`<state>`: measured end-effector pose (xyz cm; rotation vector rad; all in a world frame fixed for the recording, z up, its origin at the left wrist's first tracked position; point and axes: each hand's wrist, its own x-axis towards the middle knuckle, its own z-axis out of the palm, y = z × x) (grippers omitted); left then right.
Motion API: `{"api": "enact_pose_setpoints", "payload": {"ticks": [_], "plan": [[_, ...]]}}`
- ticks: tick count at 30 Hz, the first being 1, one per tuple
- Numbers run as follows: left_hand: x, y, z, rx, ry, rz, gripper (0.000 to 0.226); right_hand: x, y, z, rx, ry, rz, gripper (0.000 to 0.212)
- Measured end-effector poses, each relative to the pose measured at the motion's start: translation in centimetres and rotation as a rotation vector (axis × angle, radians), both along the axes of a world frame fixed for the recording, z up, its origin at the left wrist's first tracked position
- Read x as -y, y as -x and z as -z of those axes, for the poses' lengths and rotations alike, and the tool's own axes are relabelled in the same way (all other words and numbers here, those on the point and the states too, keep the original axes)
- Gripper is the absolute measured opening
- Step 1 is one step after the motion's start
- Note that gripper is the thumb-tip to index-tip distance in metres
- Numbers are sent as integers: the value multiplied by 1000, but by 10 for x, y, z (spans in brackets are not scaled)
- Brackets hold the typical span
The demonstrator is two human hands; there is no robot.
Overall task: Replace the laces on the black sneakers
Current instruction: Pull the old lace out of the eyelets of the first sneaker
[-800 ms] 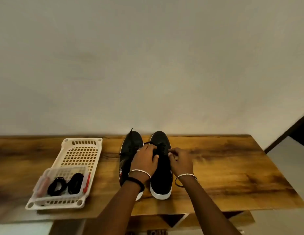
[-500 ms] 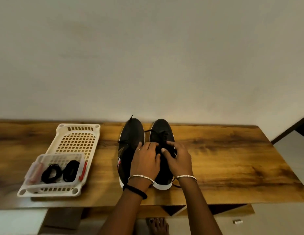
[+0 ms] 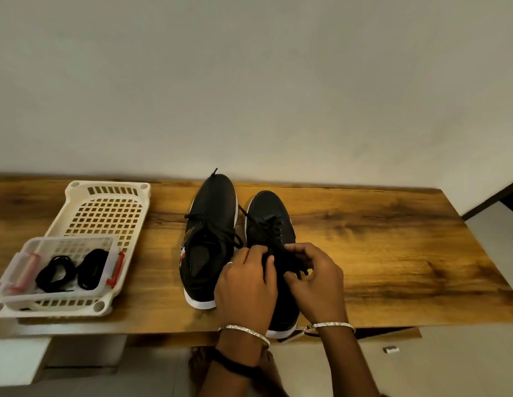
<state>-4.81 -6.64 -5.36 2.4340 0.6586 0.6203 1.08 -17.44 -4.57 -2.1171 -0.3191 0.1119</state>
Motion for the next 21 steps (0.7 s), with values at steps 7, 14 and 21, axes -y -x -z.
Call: {"api": "enact_pose_setpoints", "payload": {"ticks": [7,14,21], "plan": [[1,-14,12,141,202,-55,10,24,-9,-3,-149,-119,-27,33],[2,-33,15,200,314,-156,23,4,-30,3,-59,-154,27,4],[-5,-43,15,249,301,-52,26,6,-38,4,-75,-167,-75,10]]}}
